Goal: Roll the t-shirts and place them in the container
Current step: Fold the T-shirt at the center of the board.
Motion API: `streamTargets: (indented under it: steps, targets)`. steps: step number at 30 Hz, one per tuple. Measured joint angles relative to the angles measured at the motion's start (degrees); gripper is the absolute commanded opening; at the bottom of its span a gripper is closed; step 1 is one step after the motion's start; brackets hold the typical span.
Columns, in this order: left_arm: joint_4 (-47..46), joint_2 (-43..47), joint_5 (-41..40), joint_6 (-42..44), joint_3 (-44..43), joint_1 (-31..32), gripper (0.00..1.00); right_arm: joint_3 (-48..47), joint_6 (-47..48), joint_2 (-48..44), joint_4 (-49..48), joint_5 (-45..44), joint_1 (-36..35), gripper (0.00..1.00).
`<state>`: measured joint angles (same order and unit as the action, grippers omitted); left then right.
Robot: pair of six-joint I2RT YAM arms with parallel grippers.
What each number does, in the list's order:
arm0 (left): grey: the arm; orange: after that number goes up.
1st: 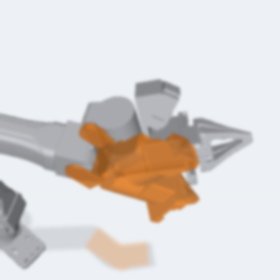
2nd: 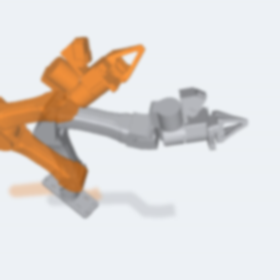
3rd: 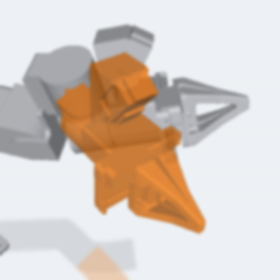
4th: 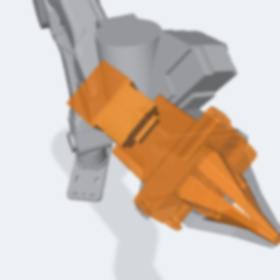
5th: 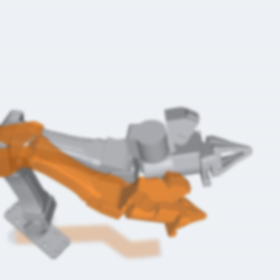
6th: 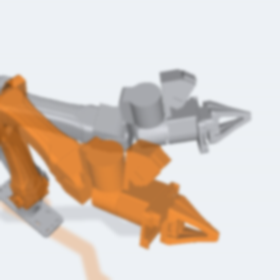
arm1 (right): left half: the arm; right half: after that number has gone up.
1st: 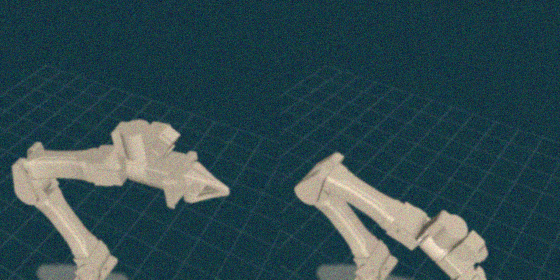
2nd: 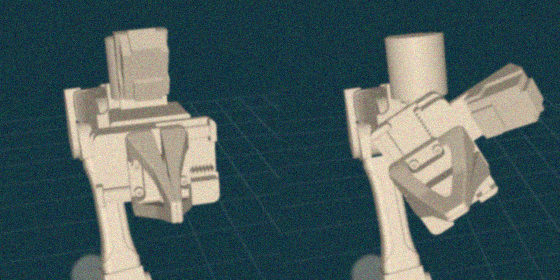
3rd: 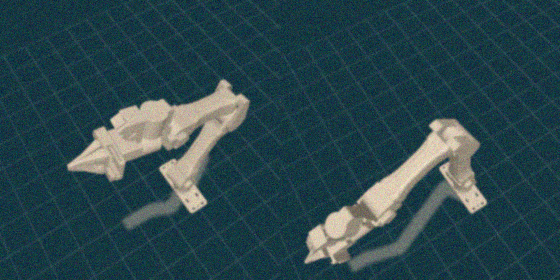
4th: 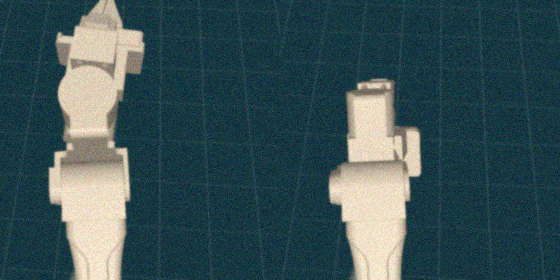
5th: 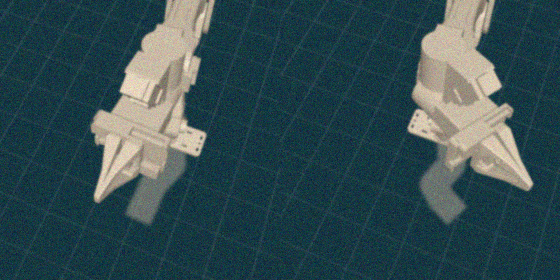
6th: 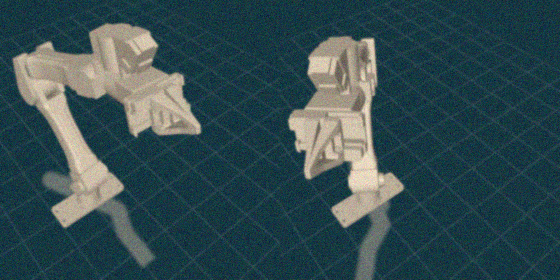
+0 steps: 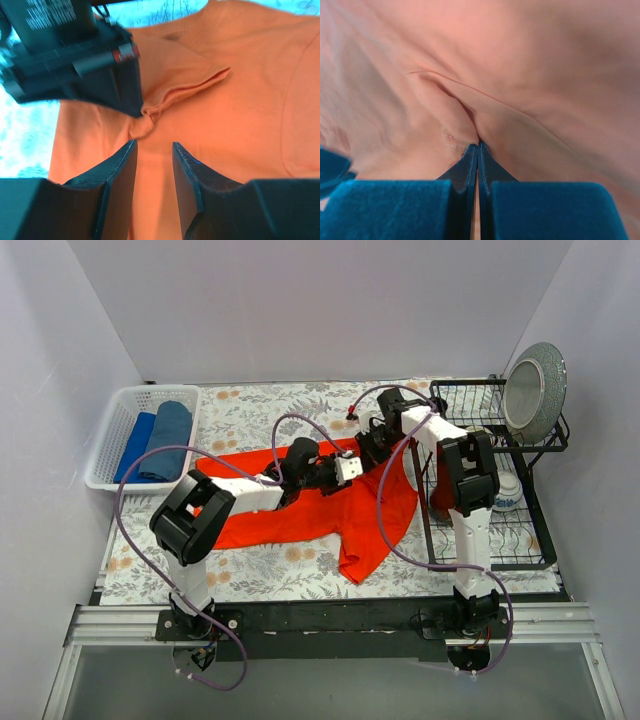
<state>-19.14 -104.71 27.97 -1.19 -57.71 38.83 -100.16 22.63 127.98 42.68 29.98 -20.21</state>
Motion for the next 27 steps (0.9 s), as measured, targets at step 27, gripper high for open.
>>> streamTargets:
  steps: [27]
  targets:
    - [-6.3,-14.2,-3.5,0.0,-6.2,0.4,0.18,-3.8,-4.3,3.1,0.9,4.5,1.4,0.01]
